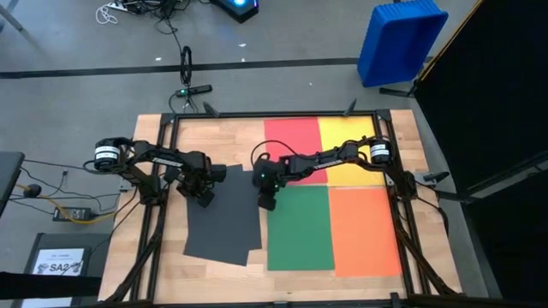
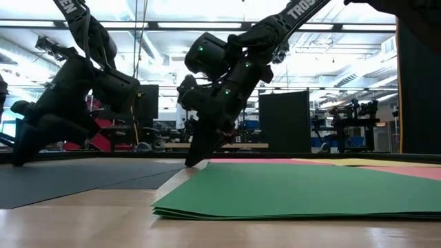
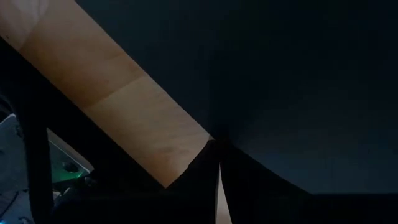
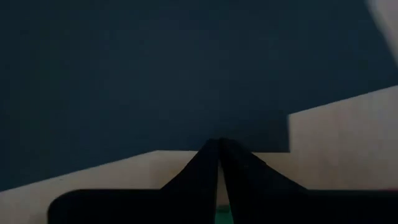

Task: Organize paper
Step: Adjust the black colored papers

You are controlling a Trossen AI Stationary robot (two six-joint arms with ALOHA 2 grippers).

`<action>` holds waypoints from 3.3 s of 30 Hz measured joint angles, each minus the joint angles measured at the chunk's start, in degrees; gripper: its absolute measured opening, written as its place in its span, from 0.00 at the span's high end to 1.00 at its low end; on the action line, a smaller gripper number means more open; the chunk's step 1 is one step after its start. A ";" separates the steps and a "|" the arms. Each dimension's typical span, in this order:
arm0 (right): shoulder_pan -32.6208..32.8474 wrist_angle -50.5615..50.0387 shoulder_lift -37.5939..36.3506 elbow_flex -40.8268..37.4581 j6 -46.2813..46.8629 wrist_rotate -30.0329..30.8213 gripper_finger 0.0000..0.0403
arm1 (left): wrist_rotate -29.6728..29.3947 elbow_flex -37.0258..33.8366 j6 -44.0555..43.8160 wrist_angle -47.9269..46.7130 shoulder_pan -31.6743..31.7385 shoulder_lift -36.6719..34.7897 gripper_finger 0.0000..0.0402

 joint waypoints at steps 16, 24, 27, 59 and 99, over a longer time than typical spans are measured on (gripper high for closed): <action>-4.09 2.26 -0.30 0.17 -0.92 -0.23 1.00 | 0.24 1.14 1.87 0.70 -0.07 0.07 1.00; 0.72 -6.45 -3.21 0.60 -5.32 2.22 1.00 | 0.11 1.18 2.70 0.79 -0.07 0.07 1.00; 4.40 -4.23 -2.51 0.77 -5.97 1.94 1.00 | -0.05 1.20 2.73 0.81 -0.07 0.04 1.00; 3.90 3.90 2.44 1.36 0.58 0.54 1.00 | -0.22 1.34 5.02 1.25 -0.11 -0.02 1.00; 0.32 -2.06 -0.88 1.29 -0.48 4.25 1.00 | -4.15 0.43 -1.89 -1.99 -0.48 -6.68 1.00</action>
